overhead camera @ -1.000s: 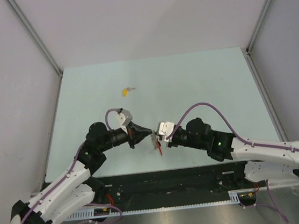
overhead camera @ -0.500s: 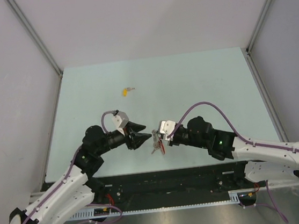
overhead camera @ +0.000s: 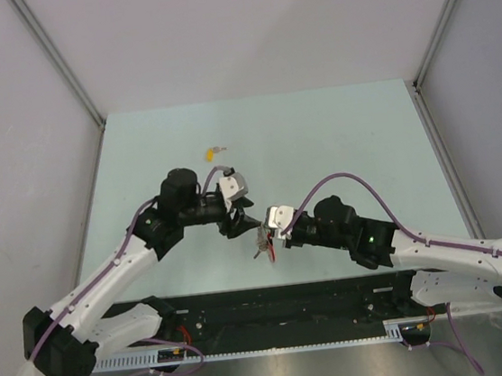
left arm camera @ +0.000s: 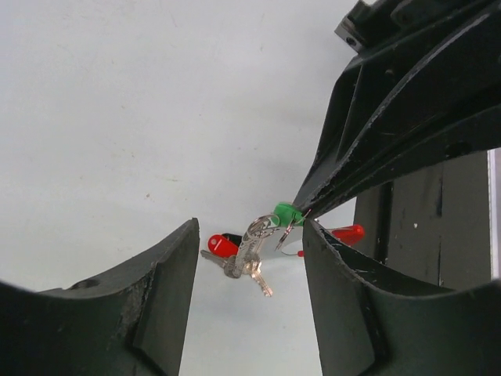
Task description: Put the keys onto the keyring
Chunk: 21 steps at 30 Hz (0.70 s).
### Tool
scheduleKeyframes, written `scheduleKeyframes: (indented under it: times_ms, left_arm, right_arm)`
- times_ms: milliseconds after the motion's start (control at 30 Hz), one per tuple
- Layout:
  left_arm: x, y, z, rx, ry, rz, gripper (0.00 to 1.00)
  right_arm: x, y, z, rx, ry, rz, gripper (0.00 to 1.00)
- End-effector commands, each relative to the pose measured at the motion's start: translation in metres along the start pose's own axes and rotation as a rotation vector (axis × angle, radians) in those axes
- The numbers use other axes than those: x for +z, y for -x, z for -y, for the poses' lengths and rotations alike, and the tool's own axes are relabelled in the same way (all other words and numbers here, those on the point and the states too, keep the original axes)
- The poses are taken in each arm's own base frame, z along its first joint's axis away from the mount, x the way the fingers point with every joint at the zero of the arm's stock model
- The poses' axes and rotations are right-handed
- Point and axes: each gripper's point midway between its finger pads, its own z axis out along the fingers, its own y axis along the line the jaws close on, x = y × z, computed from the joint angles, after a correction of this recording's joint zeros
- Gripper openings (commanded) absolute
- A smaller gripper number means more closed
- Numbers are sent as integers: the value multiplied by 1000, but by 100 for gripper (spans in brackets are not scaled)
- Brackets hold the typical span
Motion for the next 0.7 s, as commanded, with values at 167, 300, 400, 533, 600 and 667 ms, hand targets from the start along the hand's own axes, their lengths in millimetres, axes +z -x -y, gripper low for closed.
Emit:
scheduleKeyframes:
  times_ms: [167,300,400,533,600,667]
  left_arm:
    - [2,-16,18,143,-208,-113,57]
    - [5,-13,19,157,-222,-107,53]
    - [7,-11,22,160,-235,-98,50]
    - [11,-10,24,162,-245,-88,46]
    - [12,-9,24,158,-246,-88,41]
    - [12,-9,25,158,-249,-88,30]
  right_arm:
    - [-4,33,11,-23,-22,85,0]
    - [-3,34,11,-25,-17,87,0]
    - [-3,34,10,-25,-14,84,0]
    - [-3,34,9,-25,-9,84,0]
    - [-2,33,9,-23,-9,81,0]
    - [-3,34,10,-23,-12,81,0]
